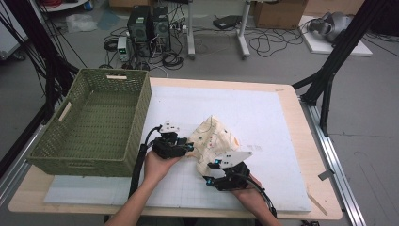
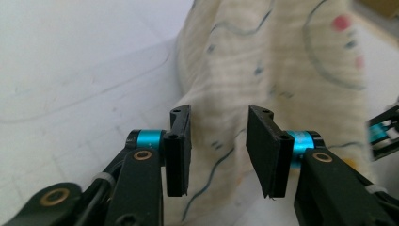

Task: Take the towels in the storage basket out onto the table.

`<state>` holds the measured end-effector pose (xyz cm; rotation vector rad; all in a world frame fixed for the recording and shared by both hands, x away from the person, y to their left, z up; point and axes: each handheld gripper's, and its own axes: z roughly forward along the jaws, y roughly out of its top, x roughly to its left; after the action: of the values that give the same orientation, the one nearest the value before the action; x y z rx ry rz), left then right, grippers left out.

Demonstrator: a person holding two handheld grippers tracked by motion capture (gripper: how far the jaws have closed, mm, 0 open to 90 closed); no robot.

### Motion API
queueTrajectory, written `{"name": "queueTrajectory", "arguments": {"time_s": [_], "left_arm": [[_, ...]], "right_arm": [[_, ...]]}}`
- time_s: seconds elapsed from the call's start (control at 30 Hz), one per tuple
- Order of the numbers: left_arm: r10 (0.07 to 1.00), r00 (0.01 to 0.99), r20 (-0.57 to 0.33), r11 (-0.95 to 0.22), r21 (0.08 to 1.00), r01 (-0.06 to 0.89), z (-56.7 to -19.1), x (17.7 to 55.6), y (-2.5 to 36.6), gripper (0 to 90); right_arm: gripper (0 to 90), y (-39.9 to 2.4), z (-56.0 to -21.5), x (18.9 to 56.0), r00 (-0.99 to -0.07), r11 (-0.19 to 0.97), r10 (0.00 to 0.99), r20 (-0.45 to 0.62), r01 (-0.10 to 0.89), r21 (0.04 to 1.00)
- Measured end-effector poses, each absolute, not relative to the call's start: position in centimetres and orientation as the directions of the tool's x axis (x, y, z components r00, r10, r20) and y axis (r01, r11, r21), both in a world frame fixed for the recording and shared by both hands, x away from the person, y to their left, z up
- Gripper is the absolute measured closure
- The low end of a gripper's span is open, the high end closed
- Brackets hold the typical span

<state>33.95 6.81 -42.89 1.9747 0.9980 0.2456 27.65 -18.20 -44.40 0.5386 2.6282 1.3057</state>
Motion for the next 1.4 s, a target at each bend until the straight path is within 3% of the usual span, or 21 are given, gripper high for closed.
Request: {"name": "queueTrajectory", "arguments": {"time_s": [0.4, 0.6, 1.03, 1.4], "left_arm": [[0.725, 0.671, -0.156, -0.37, 0.733, 0.571, -43.9, 34.2, 6.2, 84.6], [0.708, 0.687, -0.162, -0.353, 0.762, 0.544, -42.5, 33.2, 6.6, 86.7], [0.659, 0.712, -0.243, -0.289, 0.792, 0.537, -41.5, 28.0, 8.7, 85.4], [0.648, 0.74, -0.181, -0.339, 0.801, 0.493, -41.7, 26.6, 9.1, 66.2]], "right_arm": [[81.3, -17.6, -45.0, 28.5, -0.93, 0.602, 0.367, 0.018, 0.252, 0.758], [83.5, -18.8, -44.4, 28.6, -0.938, 0.599, 0.343, 0.047, 0.258, 0.758], [83.7, -25.9, -41.2, 24.4, -0.946, 0.55, 0.32, 0.048, 0.226, 0.804], [82.7, -29.8, -42.2, 22.0, -0.94, 0.568, 0.333, 0.079, 0.267, 0.778]]}}
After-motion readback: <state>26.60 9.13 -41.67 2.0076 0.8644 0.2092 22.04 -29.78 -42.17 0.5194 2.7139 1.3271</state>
